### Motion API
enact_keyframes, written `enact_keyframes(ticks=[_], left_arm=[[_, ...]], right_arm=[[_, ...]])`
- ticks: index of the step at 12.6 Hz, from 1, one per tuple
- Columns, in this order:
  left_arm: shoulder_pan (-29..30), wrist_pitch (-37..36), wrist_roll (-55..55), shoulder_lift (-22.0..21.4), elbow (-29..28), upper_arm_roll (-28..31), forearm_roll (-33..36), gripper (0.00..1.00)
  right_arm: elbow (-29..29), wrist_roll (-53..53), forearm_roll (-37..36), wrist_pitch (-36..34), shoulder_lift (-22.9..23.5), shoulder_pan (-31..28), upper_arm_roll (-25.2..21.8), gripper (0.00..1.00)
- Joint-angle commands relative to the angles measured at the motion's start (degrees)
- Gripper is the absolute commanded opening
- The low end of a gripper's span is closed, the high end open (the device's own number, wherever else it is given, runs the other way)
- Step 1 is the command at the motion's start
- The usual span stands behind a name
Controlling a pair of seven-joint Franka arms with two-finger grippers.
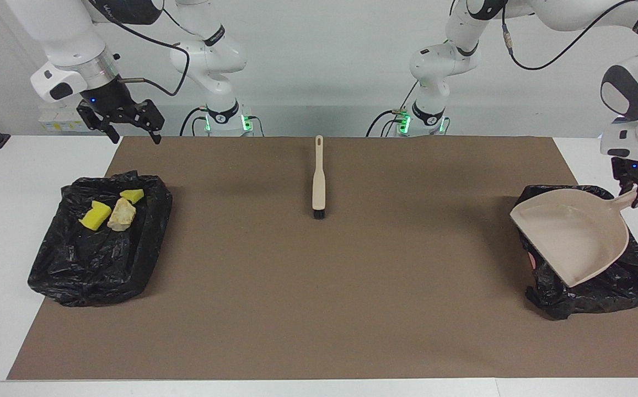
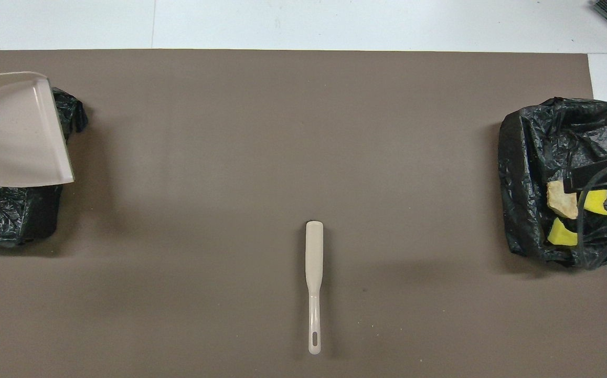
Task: Sweep and dump trash in bin
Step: 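Bring the dustpan back to the table center with the left gripper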
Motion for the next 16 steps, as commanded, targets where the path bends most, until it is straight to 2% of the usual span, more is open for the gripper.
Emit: enact_keyframes(ticks=[1,5,9,12,14,16], left_arm=[[-5.0,0.6,-12.8,-1.3,-4.4,0.9,-4.3,0.00],[-16.2,3.0,-48.1,-0.5,-9.9,0.8,-9.0,0.00],[-23.6,3.9,-62.8,0.1,-10.4,0.8,-14.1,0.00],[-31.3,7.3,-77.1,3.3,-9.1,0.8,-15.4,0.00],[-35.0,9.7,-86.1,5.6,-7.0,0.8,-21.9,0.00],[-37.9,9.8,-90.1,6.4,-5.9,0.8,-22.8,0.00]], right_arm=[[0.3,0.6,0.8,-0.8,-0.3,-0.5,0.1,1.00],[0.4,0.6,0.8,-0.8,-0.3,-0.5,0.1,1.00],[0.3,0.6,0.8,-0.8,-0.3,-0.5,0.1,1.00],[0.3,0.6,0.8,-0.8,-0.3,-0.5,0.1,1.00],[0.3,0.6,0.8,-0.8,-0.3,-0.5,0.1,1.00],[0.3,0.6,0.8,-0.8,-0.3,-0.5,0.1,1.00]])
